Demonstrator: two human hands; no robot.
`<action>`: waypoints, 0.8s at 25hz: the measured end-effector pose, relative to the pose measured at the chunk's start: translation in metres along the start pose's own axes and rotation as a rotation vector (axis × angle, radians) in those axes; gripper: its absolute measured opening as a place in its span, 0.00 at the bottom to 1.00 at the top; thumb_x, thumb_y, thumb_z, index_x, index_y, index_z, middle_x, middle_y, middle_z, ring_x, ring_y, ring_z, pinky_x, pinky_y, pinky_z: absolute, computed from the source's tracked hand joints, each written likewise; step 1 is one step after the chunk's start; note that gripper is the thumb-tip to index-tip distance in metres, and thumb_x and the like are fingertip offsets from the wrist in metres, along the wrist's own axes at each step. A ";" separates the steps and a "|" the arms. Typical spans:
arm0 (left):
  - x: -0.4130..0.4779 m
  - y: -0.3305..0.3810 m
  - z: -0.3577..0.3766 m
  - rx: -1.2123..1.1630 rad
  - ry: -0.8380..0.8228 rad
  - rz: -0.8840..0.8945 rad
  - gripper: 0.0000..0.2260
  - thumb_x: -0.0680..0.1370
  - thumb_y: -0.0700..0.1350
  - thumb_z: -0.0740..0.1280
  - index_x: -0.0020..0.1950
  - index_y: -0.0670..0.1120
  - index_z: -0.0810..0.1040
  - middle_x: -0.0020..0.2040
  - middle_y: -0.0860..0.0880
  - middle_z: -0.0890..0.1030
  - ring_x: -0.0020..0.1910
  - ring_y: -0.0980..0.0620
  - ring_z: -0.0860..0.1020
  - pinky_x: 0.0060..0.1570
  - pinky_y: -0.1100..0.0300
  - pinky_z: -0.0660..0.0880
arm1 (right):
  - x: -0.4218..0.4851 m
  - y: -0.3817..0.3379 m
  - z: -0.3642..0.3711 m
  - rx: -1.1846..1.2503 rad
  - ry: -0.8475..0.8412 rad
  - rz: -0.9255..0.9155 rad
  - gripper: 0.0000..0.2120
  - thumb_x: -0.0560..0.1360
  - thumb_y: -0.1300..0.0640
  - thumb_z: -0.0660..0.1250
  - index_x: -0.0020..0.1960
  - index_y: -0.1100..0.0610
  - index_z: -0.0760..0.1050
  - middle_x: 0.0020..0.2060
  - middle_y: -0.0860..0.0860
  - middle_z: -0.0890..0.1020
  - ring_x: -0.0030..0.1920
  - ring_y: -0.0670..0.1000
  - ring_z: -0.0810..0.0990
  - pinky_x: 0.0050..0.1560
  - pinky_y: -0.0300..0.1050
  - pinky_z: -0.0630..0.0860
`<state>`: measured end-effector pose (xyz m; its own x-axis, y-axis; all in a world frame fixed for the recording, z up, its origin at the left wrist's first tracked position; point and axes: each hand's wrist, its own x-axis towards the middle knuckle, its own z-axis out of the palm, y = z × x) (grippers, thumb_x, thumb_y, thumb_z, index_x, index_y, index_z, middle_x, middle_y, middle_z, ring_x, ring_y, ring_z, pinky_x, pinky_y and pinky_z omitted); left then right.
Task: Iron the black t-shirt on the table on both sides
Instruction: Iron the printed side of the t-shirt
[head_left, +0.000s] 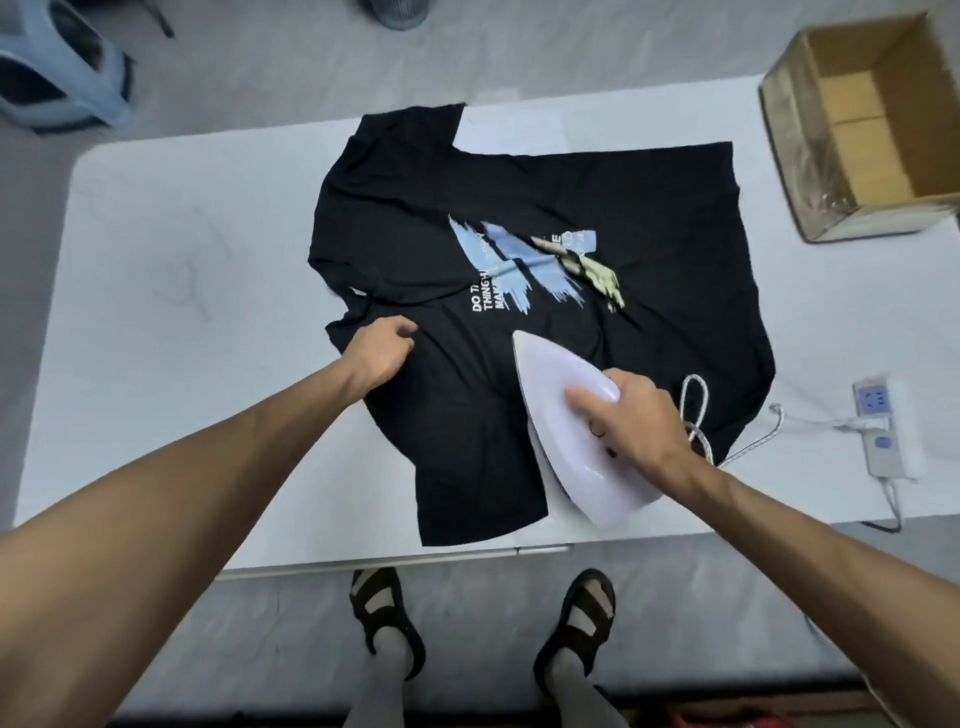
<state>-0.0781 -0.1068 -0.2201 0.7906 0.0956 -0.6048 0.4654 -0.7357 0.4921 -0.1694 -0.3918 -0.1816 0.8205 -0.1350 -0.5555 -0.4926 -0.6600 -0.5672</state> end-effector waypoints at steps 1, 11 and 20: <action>-0.009 0.016 0.000 -0.006 -0.002 0.001 0.15 0.80 0.40 0.63 0.67 0.47 0.77 0.65 0.48 0.79 0.63 0.49 0.76 0.66 0.58 0.69 | 0.007 -0.005 -0.024 0.153 0.039 0.037 0.15 0.68 0.40 0.65 0.39 0.52 0.75 0.31 0.49 0.82 0.34 0.54 0.80 0.36 0.50 0.78; -0.005 0.168 0.084 0.215 -0.176 0.228 0.18 0.81 0.45 0.63 0.71 0.47 0.72 0.68 0.46 0.76 0.67 0.46 0.73 0.66 0.57 0.66 | 0.070 0.027 -0.200 0.749 0.374 0.127 0.07 0.74 0.53 0.66 0.48 0.56 0.77 0.42 0.51 0.81 0.40 0.50 0.79 0.40 0.43 0.74; 0.041 0.229 0.175 0.555 -0.329 0.326 0.26 0.79 0.47 0.64 0.76 0.45 0.63 0.71 0.41 0.65 0.71 0.41 0.66 0.72 0.51 0.63 | 0.124 0.136 -0.264 0.718 0.667 0.241 0.16 0.64 0.43 0.72 0.46 0.52 0.76 0.47 0.58 0.81 0.44 0.53 0.78 0.45 0.51 0.75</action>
<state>-0.0084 -0.3889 -0.2414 0.6532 -0.3292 -0.6819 -0.1136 -0.9330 0.3416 -0.0582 -0.6928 -0.1672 0.5627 -0.7369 -0.3746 -0.5441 0.0110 -0.8390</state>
